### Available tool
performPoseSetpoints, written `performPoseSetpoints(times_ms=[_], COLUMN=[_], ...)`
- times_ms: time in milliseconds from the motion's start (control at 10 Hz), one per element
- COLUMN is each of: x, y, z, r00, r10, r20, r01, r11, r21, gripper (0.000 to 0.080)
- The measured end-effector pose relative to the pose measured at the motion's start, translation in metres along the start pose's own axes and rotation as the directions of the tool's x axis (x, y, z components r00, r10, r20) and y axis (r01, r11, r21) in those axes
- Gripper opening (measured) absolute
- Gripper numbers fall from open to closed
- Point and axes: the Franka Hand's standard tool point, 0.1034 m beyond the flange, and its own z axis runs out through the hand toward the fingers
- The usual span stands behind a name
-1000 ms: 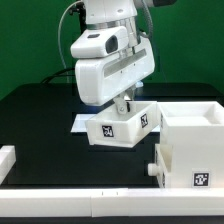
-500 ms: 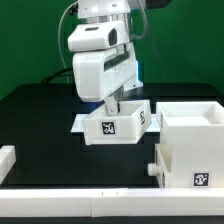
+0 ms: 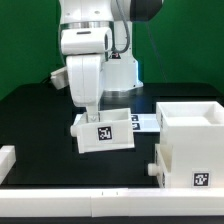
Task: Assemble drawer
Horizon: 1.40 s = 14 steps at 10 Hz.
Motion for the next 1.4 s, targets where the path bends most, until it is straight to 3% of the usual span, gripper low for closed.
performPoseSetpoints(times_ms=[400, 600, 700, 1200, 1400], x=[0.001, 0.017, 0.021, 0.017, 0.028], y=[0.0, 0.02, 0.026, 0.023, 0.024], z=[0.001, -0.002, -0.001, 0.003, 0.002], r00=[1.0, 0.996, 0.993, 0.992, 0.99], r10=[0.028, 0.078, 0.107, 0.114, 0.125], r20=[0.002, 0.034, 0.045, 0.049, 0.06], r01=[-0.028, -0.076, -0.105, -0.112, -0.122], r11=[1.0, 0.996, 0.993, 0.993, 0.991], r21=[0.0, -0.051, -0.058, -0.048, -0.051], gripper=[0.0039, 0.0039, 0.0039, 0.0039, 0.0039])
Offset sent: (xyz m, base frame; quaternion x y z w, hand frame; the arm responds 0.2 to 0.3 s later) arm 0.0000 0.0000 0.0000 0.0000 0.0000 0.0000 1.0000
